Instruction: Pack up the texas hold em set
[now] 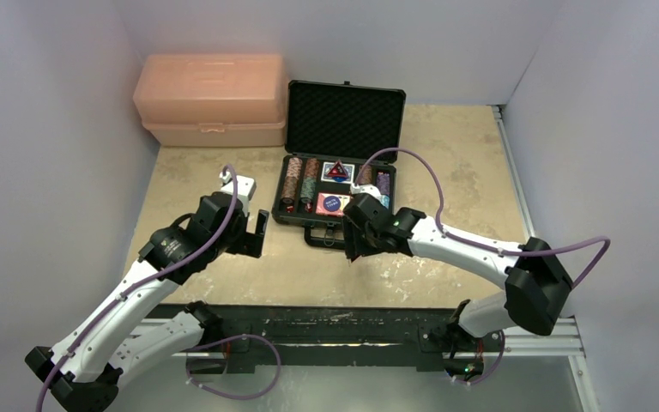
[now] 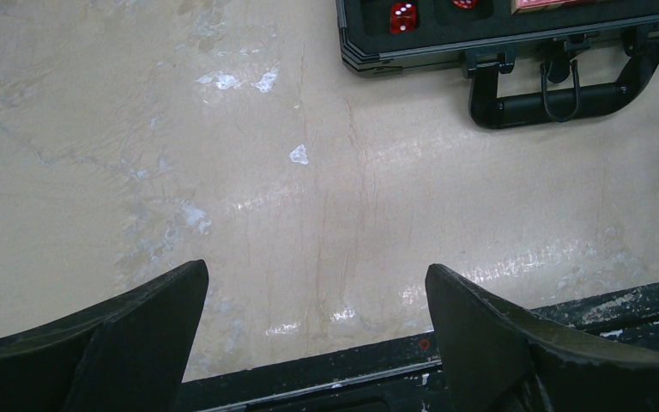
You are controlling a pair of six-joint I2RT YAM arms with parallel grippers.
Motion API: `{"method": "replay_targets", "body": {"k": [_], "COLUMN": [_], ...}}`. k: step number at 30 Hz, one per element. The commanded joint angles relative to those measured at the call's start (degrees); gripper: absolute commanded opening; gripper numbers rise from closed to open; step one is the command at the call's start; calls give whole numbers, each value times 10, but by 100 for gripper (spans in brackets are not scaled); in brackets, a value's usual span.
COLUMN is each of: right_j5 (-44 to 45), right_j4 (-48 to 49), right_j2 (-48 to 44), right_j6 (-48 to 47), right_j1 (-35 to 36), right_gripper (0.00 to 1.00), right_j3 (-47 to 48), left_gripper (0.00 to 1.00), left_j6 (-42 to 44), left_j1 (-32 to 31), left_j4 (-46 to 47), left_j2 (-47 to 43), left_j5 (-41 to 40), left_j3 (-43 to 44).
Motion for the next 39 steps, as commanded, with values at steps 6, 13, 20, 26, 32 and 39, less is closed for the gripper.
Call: {"method": "replay_targets", "body": {"k": [6, 13, 20, 26, 32, 39], "right_j5": [34, 57, 77, 70, 64, 54], "right_j4": [-8, -14, -13, -16, -26, -28], "right_j2": [-11, 10, 43, 78, 110, 130], "right_j6": [-35, -59, -85, -99, -111, -126], "right_j1": [3, 3, 2, 1, 1, -4], "right_gripper": [44, 44, 45, 45, 45, 46], "right_j3": [61, 112, 176, 216, 255, 286], "left_gripper": [98, 98, 98, 98, 98, 98], "left_j6": [7, 6, 6, 7, 8, 9], "left_j1": [-2, -2, -2, -2, -2, -2], "left_j4": [6, 5, 5, 5, 4, 4], "left_j2": [-4, -4, -4, -6, -9, -9], "left_j5": [-10, -11, -13, -16, -16, -16], "left_j3": [-1, -1, -1, 0, 0, -1]}}
